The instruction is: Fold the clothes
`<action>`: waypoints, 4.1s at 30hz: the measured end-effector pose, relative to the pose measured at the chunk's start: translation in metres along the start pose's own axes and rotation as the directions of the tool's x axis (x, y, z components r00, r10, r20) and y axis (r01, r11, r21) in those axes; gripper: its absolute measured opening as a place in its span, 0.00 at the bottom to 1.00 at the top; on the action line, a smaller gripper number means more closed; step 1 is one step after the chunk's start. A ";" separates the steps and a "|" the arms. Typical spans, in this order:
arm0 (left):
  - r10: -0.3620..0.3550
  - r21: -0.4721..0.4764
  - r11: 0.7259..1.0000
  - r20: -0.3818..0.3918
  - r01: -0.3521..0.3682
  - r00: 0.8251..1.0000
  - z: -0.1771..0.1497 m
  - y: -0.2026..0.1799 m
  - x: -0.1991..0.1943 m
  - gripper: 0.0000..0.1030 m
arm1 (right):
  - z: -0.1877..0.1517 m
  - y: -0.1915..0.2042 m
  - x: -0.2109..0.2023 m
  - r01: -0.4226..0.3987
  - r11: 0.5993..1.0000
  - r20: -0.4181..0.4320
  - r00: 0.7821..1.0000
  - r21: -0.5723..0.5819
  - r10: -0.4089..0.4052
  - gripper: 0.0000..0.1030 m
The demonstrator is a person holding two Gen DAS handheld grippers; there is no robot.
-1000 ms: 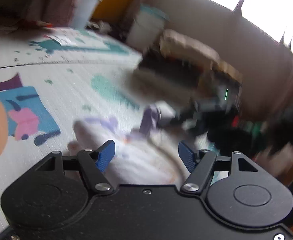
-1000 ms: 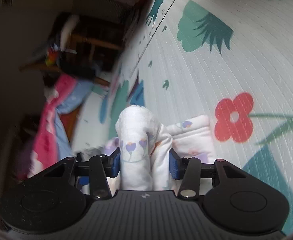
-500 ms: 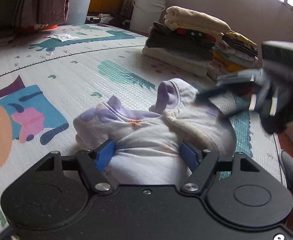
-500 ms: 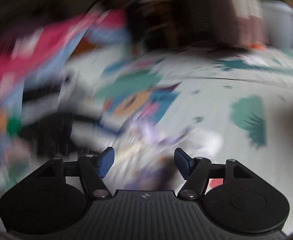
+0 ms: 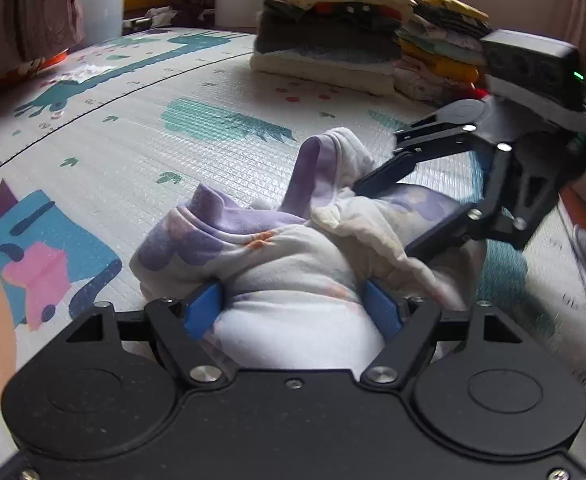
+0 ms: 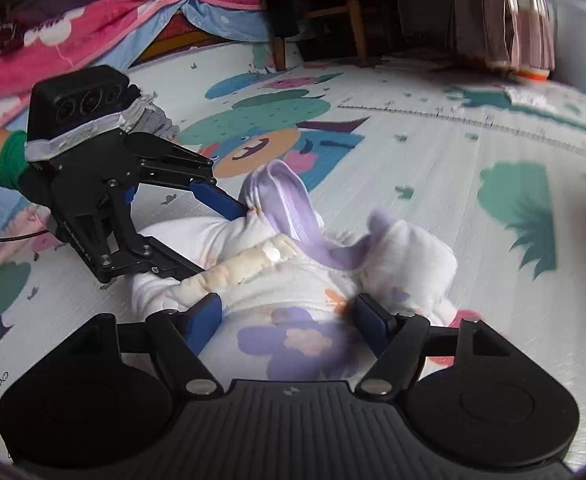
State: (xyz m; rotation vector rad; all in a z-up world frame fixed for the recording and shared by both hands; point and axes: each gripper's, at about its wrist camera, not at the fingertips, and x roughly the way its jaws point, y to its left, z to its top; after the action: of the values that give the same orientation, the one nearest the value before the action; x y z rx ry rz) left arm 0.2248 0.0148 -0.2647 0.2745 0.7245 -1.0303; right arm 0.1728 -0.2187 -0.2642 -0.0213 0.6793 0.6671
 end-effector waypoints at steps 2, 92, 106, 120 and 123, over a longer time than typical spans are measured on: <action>0.005 0.023 1.000 0.079 -0.007 0.997 0.003 -0.007 -0.024 0.75 | -0.001 0.009 -0.017 0.023 0.999 0.064 0.998 -0.041 -0.020 0.72; 0.114 -0.967 0.231 0.140 0.111 0.984 -0.137 0.006 -0.083 0.45 | -0.039 -0.018 0.037 -0.107 0.629 -0.106 0.950 0.770 0.292 0.57; 0.272 -0.954 0.195 0.275 0.227 0.922 -0.209 -0.026 -0.148 0.77 | 0.006 0.025 0.040 -0.130 0.874 -0.304 0.905 0.467 0.297 0.88; 0.256 -0.946 0.089 0.324 0.312 0.911 -0.218 -0.034 -0.126 0.41 | -0.065 0.067 0.041 -0.092 0.595 0.020 0.992 0.798 0.127 0.66; 0.286 -0.936 0.044 0.346 0.348 0.894 -0.240 -0.039 -0.144 0.41 | -0.060 0.077 0.048 -0.118 0.600 -0.002 0.981 0.791 0.196 0.56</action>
State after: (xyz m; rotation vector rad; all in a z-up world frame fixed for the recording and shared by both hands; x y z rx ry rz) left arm 0.0464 0.2198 -0.3417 -1.2963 0.8512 -0.3184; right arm 0.1217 -0.1438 -0.3251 0.8611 1.0318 0.4819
